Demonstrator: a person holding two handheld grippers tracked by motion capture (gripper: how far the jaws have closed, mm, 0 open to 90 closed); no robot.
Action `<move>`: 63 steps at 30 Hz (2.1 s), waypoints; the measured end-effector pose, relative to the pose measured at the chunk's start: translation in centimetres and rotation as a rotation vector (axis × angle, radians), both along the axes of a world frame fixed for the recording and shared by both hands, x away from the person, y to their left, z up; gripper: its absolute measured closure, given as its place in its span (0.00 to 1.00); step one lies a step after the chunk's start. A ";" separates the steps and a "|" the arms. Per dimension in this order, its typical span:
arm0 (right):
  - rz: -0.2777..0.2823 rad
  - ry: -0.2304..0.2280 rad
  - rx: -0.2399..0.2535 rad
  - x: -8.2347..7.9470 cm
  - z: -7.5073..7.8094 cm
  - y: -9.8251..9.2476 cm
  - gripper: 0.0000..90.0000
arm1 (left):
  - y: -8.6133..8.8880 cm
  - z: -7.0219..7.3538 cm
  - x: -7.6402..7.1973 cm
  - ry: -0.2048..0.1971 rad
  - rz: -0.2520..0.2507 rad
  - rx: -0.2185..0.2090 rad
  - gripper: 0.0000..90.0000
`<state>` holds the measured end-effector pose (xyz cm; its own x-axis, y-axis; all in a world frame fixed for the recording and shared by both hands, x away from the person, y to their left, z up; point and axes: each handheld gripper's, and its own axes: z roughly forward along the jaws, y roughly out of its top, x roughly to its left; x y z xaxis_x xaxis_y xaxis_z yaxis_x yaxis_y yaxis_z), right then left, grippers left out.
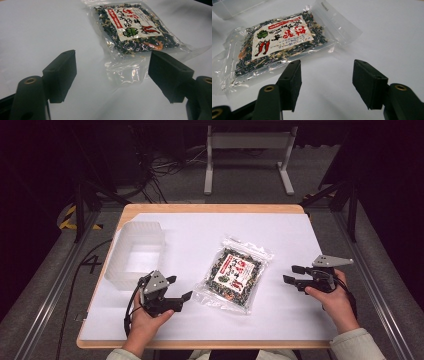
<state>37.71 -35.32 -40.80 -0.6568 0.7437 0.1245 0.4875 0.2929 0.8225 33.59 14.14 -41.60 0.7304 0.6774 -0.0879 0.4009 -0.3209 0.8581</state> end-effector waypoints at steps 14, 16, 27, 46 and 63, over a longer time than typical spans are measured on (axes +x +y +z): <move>-0.011 0.035 0.020 4.2 2.1 0.8 0.33 | -0.1 0.2 -0.3 -0.009 0.005 -0.008 0.26; -0.019 0.031 0.023 4.8 2.2 0.9 0.30 | -0.1 0.2 -0.3 -0.011 0.007 -0.005 0.26; 0.008 0.037 0.072 7.7 2.0 1.6 0.24 | -0.3 0.2 -0.2 -0.010 -0.008 -0.008 0.26; 0.023 0.137 0.052 11.2 -1.6 3.0 0.27 | -0.5 0.0 -0.2 -0.005 -0.010 0.002 0.26; 0.110 0.194 0.118 11.5 -2.9 3.8 0.55 | -0.5 0.0 -0.2 -0.009 -0.011 0.008 0.26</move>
<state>49.23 -31.51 -43.65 -0.6883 0.6420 0.3377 0.6099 0.2603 0.7485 33.39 13.60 -41.57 0.7386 0.6699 -0.0760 0.3896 -0.3321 0.8590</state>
